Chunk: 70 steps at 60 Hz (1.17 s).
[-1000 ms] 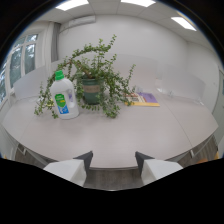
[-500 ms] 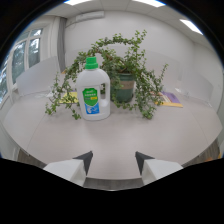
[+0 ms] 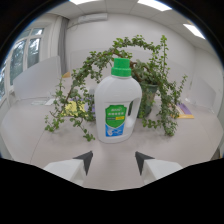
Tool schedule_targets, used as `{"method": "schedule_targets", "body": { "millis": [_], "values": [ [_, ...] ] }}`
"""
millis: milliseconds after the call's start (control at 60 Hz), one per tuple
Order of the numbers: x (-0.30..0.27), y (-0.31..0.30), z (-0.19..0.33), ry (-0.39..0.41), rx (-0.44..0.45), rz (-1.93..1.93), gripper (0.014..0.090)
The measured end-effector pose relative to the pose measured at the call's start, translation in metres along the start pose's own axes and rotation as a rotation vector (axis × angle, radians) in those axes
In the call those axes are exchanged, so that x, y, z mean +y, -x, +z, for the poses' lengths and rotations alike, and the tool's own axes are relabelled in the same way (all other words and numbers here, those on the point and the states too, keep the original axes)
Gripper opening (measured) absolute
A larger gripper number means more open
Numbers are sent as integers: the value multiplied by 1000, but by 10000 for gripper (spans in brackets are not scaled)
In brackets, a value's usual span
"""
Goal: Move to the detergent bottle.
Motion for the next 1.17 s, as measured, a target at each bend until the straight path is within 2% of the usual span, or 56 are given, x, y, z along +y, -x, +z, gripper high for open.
{"method": "schedule_targets", "body": {
  "millis": [183, 500, 1167],
  "values": [
    [-12, -3, 24, -15, 28, -1, 846],
    [-23, -3, 53, -23, 28, -2, 846],
    [-29, 4, 64, -15, 12, 1, 846]
  ]
}}
